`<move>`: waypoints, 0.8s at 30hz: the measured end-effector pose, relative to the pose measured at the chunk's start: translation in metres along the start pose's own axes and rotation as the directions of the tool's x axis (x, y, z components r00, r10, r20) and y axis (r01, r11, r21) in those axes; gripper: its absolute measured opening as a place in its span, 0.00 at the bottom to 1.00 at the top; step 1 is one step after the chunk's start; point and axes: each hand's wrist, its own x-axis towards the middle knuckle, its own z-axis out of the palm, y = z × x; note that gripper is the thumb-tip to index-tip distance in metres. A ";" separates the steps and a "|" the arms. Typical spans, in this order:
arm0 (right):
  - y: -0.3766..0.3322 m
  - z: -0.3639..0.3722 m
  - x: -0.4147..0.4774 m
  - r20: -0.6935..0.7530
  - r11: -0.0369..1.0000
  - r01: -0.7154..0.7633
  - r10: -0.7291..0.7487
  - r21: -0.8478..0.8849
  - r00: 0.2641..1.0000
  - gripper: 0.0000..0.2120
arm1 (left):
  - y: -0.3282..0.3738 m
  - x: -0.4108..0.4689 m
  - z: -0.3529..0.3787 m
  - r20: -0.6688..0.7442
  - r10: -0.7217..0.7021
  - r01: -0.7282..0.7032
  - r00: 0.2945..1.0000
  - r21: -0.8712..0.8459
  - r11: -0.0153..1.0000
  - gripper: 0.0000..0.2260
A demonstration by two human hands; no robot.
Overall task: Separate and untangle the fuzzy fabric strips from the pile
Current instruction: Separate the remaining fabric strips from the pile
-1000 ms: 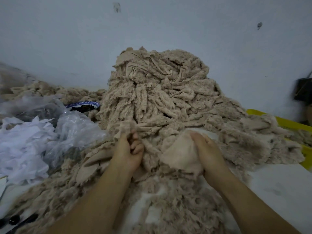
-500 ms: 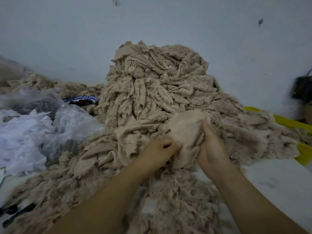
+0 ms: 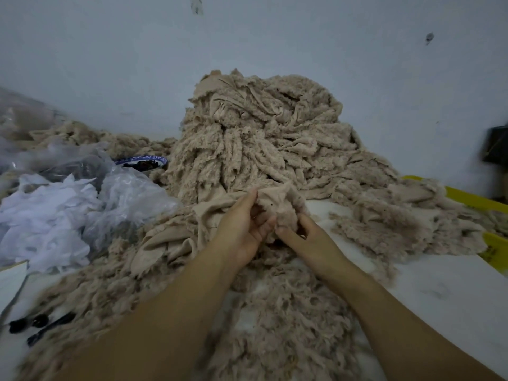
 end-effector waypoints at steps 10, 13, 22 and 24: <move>0.011 -0.005 0.007 -0.162 0.997 -0.024 0.035 0.069 0.986 0.13 | -0.026 0.003 -0.011 0.177 0.118 -0.153 0.977 0.203 0.967 0.20; 0.009 -0.006 0.006 -0.136 0.994 -0.037 0.050 0.099 0.989 0.15 | -0.037 -0.002 -0.010 0.271 0.101 -0.239 0.957 0.545 0.804 0.20; 0.011 -0.003 0.007 0.023 0.992 0.003 0.000 -0.123 1.000 0.08 | -0.027 0.001 -0.010 0.091 0.144 -0.163 0.985 0.255 0.953 0.10; 0.015 -0.005 0.007 0.018 0.976 0.016 -0.012 -0.216 1.000 0.13 | -0.020 0.001 -0.011 0.037 0.107 -0.111 0.994 0.118 0.987 0.12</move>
